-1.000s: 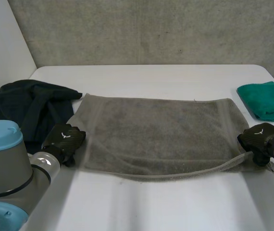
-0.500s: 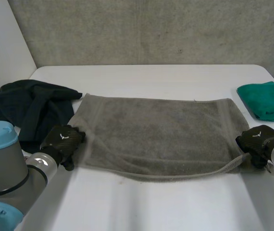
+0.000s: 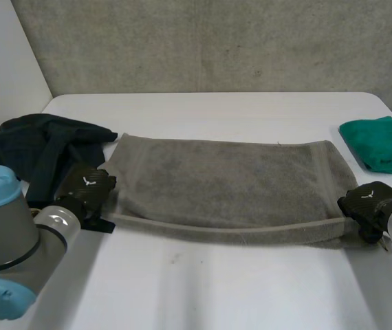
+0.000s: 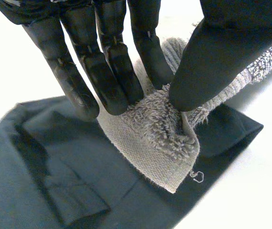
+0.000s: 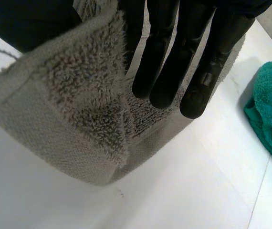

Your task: Fold the laundry.

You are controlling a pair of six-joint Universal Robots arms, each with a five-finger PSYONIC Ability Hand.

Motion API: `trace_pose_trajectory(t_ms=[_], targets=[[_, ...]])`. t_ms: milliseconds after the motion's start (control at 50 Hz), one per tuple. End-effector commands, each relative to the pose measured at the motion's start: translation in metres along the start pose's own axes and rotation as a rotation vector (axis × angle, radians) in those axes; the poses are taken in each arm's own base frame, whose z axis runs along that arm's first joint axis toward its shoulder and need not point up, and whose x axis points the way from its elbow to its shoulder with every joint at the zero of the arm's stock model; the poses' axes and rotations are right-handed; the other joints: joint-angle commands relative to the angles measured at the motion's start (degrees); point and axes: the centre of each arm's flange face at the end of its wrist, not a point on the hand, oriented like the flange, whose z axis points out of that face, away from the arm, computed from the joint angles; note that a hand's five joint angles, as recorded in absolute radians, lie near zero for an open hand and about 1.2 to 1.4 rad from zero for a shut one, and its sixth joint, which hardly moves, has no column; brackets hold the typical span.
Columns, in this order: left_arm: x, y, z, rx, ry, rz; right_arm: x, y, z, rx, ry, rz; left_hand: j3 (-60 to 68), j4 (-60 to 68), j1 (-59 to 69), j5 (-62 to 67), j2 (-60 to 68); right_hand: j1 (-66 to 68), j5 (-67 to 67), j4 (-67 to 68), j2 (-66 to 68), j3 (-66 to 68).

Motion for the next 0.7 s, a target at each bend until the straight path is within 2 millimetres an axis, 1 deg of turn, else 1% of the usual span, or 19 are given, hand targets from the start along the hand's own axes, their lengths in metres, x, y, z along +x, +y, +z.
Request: trace_pose_trajectory(t_ms=[20, 120, 140, 220, 280, 320, 360, 380, 420, 440, 460, 480, 500, 520, 580, 600, 660, 680, 700], targets=[[-0.007, -0.018, -0.039, -0.014, 0.011, 0.006, 0.002, -0.008, -0.025, -0.018, -0.016, -0.021, 12.0, 11.4, 13.9, 14.7, 11.5, 22.9, 12.7, 11.8, 12.5, 12.2], [-0.005, -0.021, -0.073, -0.127, 0.096, 0.01, -0.004, -0.014, -0.055, -0.047, -0.076, -0.081, 12.0, 11.4, 13.9, 14.7, 11.5, 22.9, 12.7, 11.8, 12.5, 12.2], [-0.003, -0.022, -0.087, -0.171, 0.136, 0.023, -0.005, -0.015, -0.061, -0.053, -0.085, -0.098, 12.0, 11.4, 13.9, 14.7, 11.5, 22.9, 12.7, 11.8, 12.5, 12.2], [0.004, -0.021, -0.118, -0.284, 0.25, 0.065, -0.008, -0.019, -0.087, -0.08, -0.121, -0.193, 12.0, 11.4, 13.9, 14.7, 11.5, 22.9, 12.7, 11.8, 12.5, 12.2], [0.008, -0.021, -0.129, -0.314, 0.291, 0.086, -0.006, -0.015, -0.096, -0.115, -0.147, -0.244, 12.0, 11.4, 13.9, 14.7, 11.5, 22.9, 12.7, 11.8, 12.5, 12.2], [0.009, -0.024, -0.126, -0.28, 0.283, 0.098, 0.0, -0.013, -0.095, -0.12, -0.136, -0.259, 12.0, 11.4, 13.9, 14.7, 11.5, 22.9, 12.7, 11.8, 12.5, 12.2], [0.008, -0.027, -0.12, -0.245, 0.26, 0.103, 0.003, -0.016, -0.093, -0.098, -0.121, -0.263, 12.0, 11.4, 13.9, 14.7, 11.5, 22.9, 12.7, 11.8, 12.5, 12.2], [0.007, -0.03, -0.111, -0.2, 0.227, 0.11, 0.004, -0.017, -0.091, -0.086, -0.114, -0.262, 12.0, 11.4, 13.9, 14.7, 11.5, 22.9, 12.7, 11.8, 12.5, 12.2], [0.005, -0.031, -0.098, -0.161, 0.197, 0.117, 0.01, -0.018, -0.076, -0.054, -0.091, -0.244, 12.0, 11.4, 13.9, 14.7, 11.5, 22.9, 12.7, 11.8, 12.5, 12.2], [0.004, -0.032, -0.082, -0.125, 0.167, 0.127, 0.012, -0.017, -0.068, -0.049, -0.089, -0.234, 12.0, 11.4, 13.9, 14.7, 11.5, 22.9, 12.7, 11.8, 12.5, 12.2], [0.003, -0.032, -0.073, -0.107, 0.149, 0.131, 0.014, -0.015, -0.059, -0.048, -0.085, -0.218, 12.0, 11.4, 13.9, 14.7, 11.5, 22.9, 12.7, 11.8, 12.5, 12.2], [0.002, -0.032, -0.064, -0.091, 0.132, 0.133, 0.019, -0.014, -0.042, -0.038, -0.068, -0.185, 12.0, 11.4, 13.9, 14.7, 11.5, 22.9, 12.7, 11.8, 12.5, 12.2], [0.002, -0.032, -0.055, -0.076, 0.12, 0.133, 0.022, -0.015, -0.035, -0.029, -0.054, -0.17, 12.0, 11.4, 13.9, 14.7, 11.5, 22.9, 12.7, 11.8, 12.5, 12.2], [0.001, -0.032, -0.038, -0.044, 0.094, 0.134, 0.025, -0.016, -0.028, -0.018, -0.039, -0.153, 12.0, 11.4, 13.9, 14.7, 11.5, 22.9, 12.7, 11.8, 12.5, 12.2], [0.0, -0.033, -0.014, -0.008, 0.056, 0.136, 0.034, -0.033, -0.013, 0.054, 0.03, -0.14, 12.0, 11.4, 13.9, 14.7, 11.5, 22.9, 12.7, 11.8, 12.5, 12.2], [0.001, -0.035, 0.001, 0.016, 0.037, 0.14, 0.034, -0.038, -0.009, 0.073, 0.042, -0.14, 12.0, 11.4, 13.9, 14.7, 11.5, 22.9, 12.7, 11.8, 12.5, 12.2], [0.005, -0.038, 0.023, 0.046, 0.008, 0.151, 0.036, -0.051, 0.018, 0.129, 0.101, -0.158, 12.0, 11.4, 13.9, 14.7, 11.5, 22.9, 12.7, 11.8, 12.5, 12.2], [0.007, -0.04, 0.039, 0.057, -0.021, 0.154, 0.036, -0.054, 0.026, 0.142, 0.118, -0.165, 12.0, 11.4, 13.9, 14.7, 11.5, 22.9, 12.7, 11.8, 12.5, 12.2], [0.007, -0.04, 0.047, 0.059, -0.04, 0.156, 0.039, -0.06, 0.038, 0.161, 0.157, -0.175, 12.0, 11.4, 13.9, 14.7, 11.5, 22.9, 12.7, 11.8, 12.5, 12.2]])
